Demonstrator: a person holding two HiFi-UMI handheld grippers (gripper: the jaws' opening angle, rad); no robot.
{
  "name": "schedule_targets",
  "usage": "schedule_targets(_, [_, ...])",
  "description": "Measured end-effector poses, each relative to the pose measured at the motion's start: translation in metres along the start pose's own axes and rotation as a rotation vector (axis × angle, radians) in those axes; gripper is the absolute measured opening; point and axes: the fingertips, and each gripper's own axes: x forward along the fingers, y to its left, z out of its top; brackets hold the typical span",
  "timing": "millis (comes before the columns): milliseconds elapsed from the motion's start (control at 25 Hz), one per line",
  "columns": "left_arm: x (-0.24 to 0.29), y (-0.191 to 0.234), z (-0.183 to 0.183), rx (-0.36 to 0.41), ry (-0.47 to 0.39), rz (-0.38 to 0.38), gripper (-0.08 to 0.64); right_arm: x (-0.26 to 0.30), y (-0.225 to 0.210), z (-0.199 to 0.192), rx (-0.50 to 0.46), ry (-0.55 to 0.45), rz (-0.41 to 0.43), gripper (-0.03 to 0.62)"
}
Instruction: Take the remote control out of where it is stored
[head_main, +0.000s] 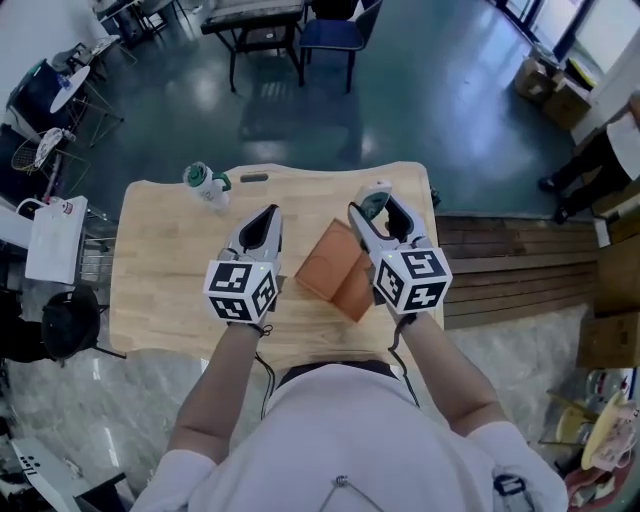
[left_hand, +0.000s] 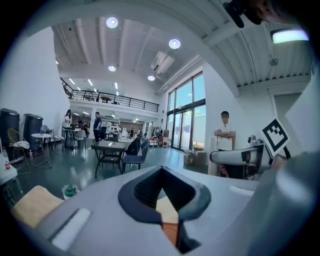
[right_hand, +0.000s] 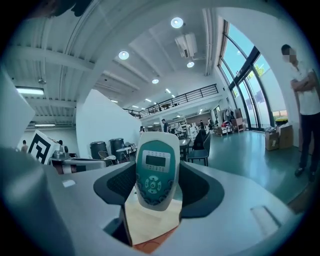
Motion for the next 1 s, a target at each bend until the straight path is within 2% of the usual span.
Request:
schedule_targets(280, [-0.016,-0.003,0.019,0.002,-0.043,0.023,0.0,-0.005,0.005,0.018,-0.011,-0.038,0.017,0.295])
schedule_targets(1000, [-0.038,-0.002,0.025,0.005,-0.062,0.035,0.0,-0.016,0.025,0.015,-0.012,-0.03,0.041,0.293])
